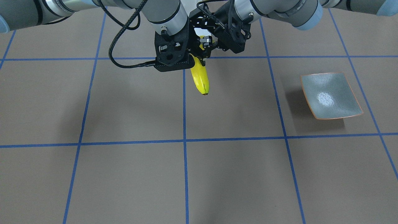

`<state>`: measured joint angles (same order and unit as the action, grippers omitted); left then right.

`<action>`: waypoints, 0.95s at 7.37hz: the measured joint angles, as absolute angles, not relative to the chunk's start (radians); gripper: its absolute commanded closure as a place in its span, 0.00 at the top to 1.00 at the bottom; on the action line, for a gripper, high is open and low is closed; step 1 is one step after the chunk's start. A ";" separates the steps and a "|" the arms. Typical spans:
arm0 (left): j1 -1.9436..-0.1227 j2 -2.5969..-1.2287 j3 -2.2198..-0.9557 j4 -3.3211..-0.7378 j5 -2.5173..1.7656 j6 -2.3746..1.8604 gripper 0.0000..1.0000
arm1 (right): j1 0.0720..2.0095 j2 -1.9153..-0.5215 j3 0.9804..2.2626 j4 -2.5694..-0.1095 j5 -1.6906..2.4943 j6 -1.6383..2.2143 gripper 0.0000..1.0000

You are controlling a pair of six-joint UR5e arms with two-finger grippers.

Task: Transfer all bananas from basket to plate

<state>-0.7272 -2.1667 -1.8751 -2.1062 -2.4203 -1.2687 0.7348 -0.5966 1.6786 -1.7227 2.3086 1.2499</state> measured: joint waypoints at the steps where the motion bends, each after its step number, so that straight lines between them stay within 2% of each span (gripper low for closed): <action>1: -0.727 -2.167 -1.874 -2.107 -2.417 -1.269 0.92 | 0.735 -0.597 1.680 -1.723 2.310 1.249 0.00; 2: -0.727 -2.167 -1.874 -2.109 -2.415 -1.269 0.85 | 0.735 -0.597 1.681 -1.723 2.312 1.248 0.00; 3: -0.727 -2.167 -1.873 -2.111 -2.415 -1.269 0.68 | 0.735 -0.597 1.682 -1.723 2.314 1.247 0.00; 4: -0.727 -2.168 -1.873 -2.112 -2.414 -1.269 0.22 | 0.735 -0.597 1.684 -1.723 2.315 1.246 0.00; 5: -0.727 -2.168 -1.874 -2.112 -2.412 -1.269 0.00 | 0.734 -0.598 1.685 -1.723 2.316 1.243 0.00; 6: -0.727 -2.168 -1.877 -2.112 -2.409 -1.270 0.00 | 0.733 -0.598 1.686 -1.723 2.317 1.239 0.00; 7: -0.727 -2.168 -1.880 -2.112 -2.407 -1.279 0.00 | 0.731 -0.601 1.689 -1.708 2.319 1.239 0.94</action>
